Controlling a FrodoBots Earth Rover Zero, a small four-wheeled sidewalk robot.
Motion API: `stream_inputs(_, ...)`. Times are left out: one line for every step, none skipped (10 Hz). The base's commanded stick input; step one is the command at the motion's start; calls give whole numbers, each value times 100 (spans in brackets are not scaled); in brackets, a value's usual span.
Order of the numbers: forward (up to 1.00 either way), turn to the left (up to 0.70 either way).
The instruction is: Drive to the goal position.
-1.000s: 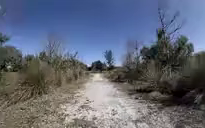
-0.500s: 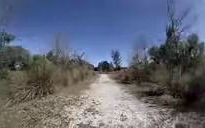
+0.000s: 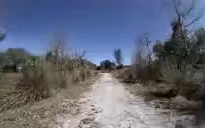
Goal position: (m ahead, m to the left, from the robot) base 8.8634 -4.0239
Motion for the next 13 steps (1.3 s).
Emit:
stream_inputs(70,0)
stream_inputs(70,0)
stream_inputs(70,0)
stream_inputs(70,0)
stream_inputs(70,0)
stream_inputs(70,0)
stream_inputs(70,-2)
stream_inputs(70,-4)
stream_inputs(70,-5)
stream_inputs(70,-6)
stream_inputs(70,-7)
stream_inputs(70,-7)
stream_inputs(70,-8)
